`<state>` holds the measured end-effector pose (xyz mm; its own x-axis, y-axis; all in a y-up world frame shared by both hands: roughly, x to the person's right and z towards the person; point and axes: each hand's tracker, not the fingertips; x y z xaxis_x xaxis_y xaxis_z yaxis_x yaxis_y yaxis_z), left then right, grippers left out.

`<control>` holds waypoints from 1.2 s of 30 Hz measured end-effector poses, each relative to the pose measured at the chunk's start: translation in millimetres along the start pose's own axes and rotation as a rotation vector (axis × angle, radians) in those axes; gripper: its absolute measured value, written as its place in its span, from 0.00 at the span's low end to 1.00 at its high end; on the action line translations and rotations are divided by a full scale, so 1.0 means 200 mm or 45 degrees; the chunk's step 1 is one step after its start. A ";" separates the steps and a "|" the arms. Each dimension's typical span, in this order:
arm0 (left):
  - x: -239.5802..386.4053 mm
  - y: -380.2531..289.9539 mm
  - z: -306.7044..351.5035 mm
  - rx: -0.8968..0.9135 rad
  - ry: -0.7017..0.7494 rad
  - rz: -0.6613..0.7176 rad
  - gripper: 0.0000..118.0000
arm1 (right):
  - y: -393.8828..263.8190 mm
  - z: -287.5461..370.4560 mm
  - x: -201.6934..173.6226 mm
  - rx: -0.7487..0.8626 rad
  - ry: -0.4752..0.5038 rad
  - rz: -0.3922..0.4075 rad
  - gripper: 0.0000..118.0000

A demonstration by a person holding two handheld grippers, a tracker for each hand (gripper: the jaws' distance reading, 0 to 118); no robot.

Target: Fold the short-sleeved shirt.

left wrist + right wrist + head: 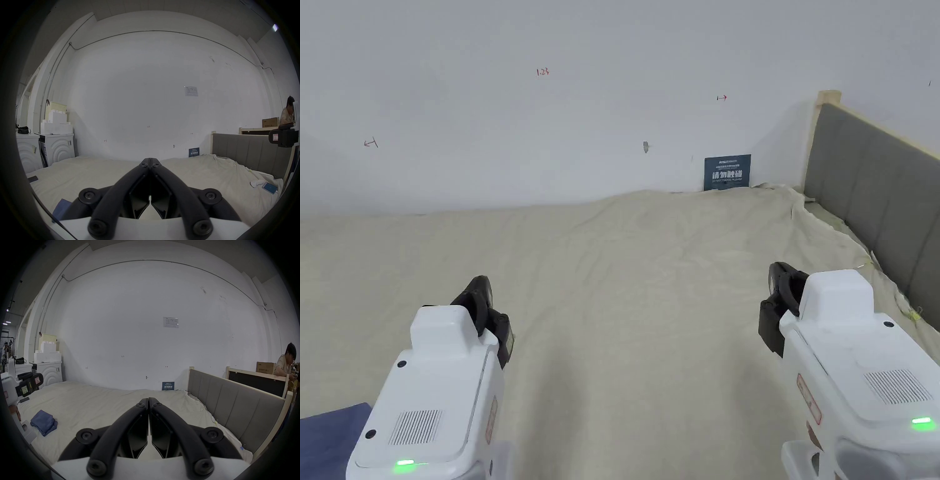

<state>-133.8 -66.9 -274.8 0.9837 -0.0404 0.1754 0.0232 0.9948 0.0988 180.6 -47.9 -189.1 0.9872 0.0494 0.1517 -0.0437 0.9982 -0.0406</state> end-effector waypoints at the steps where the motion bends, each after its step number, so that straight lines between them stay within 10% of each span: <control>1: 0.00 0.00 0.00 -0.002 -0.001 0.000 0.00 | 0.00 0.00 0.00 0.000 0.001 -0.001 0.00; 36: -0.02 0.01 0.00 -0.022 -0.037 0.007 0.00 | 0.03 0.01 -0.01 0.009 0.014 0.015 0.00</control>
<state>-137.3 -64.7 -274.7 0.9782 -0.0377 0.2044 0.0214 0.9965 0.0813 177.8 -42.4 -186.7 0.9883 0.0605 0.1403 -0.0561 0.9978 -0.0352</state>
